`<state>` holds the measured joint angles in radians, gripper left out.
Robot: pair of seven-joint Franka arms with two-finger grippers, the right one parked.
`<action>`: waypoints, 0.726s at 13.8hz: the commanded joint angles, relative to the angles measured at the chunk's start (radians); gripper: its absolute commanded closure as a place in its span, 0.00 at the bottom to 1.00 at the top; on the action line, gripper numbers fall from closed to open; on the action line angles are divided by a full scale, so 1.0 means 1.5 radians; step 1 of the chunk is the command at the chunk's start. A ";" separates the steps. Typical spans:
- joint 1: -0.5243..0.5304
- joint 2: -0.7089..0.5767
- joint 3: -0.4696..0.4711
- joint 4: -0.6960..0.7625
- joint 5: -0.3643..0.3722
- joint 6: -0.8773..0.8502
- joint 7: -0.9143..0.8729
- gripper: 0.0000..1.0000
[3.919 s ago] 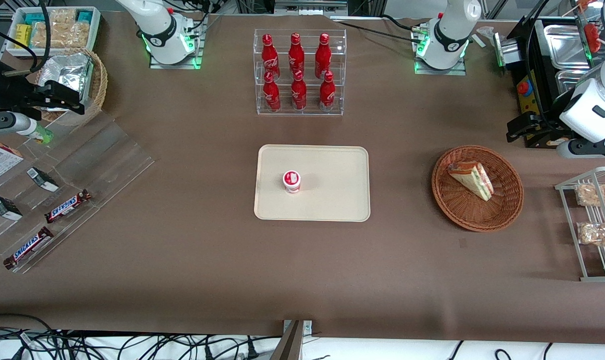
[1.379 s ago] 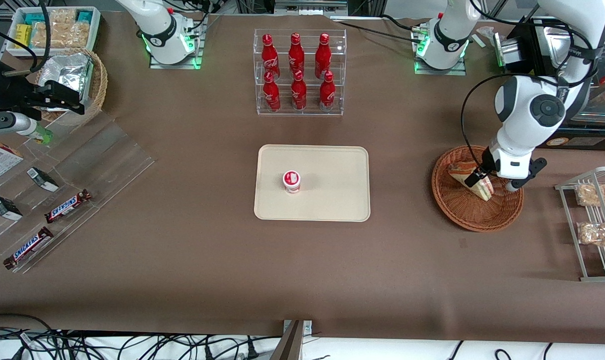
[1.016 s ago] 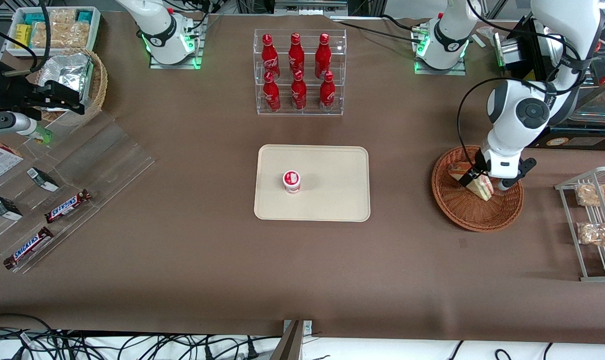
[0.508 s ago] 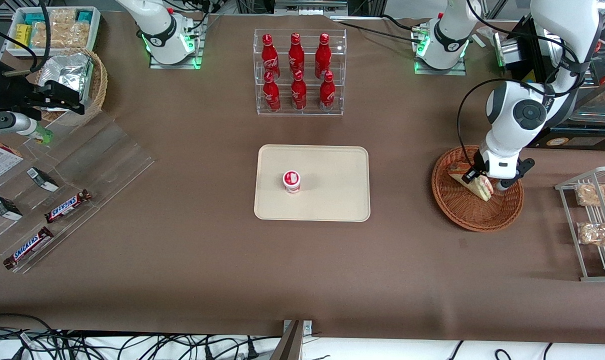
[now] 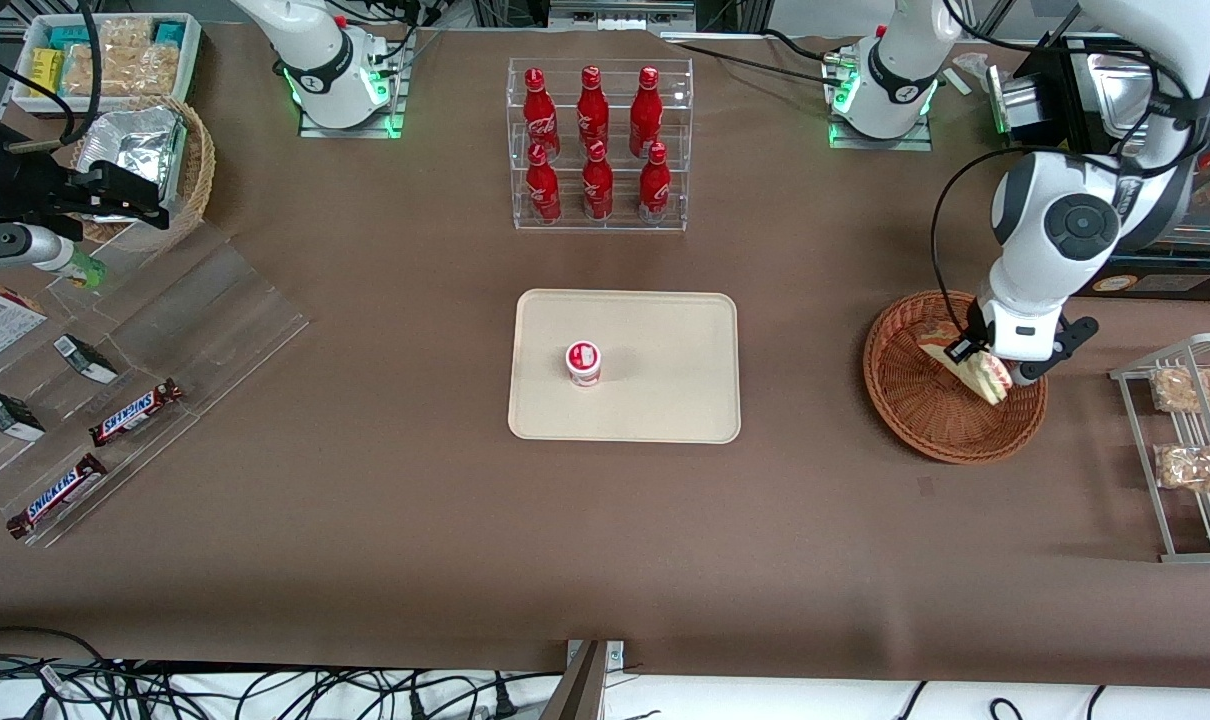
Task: Place sandwich from basket to tray
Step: 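Close the left gripper on the sandwich and lift it from the basket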
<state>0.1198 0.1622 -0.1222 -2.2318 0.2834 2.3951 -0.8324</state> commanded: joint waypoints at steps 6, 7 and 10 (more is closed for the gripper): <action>-0.008 0.001 -0.069 0.310 -0.080 -0.364 0.164 1.00; -0.009 0.003 -0.083 0.337 -0.097 -0.382 0.174 1.00; -0.009 0.022 -0.149 0.390 -0.115 -0.405 0.194 1.00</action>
<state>0.1068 0.1490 -0.2909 -1.7254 0.1317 1.8273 -0.5798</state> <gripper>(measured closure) 0.806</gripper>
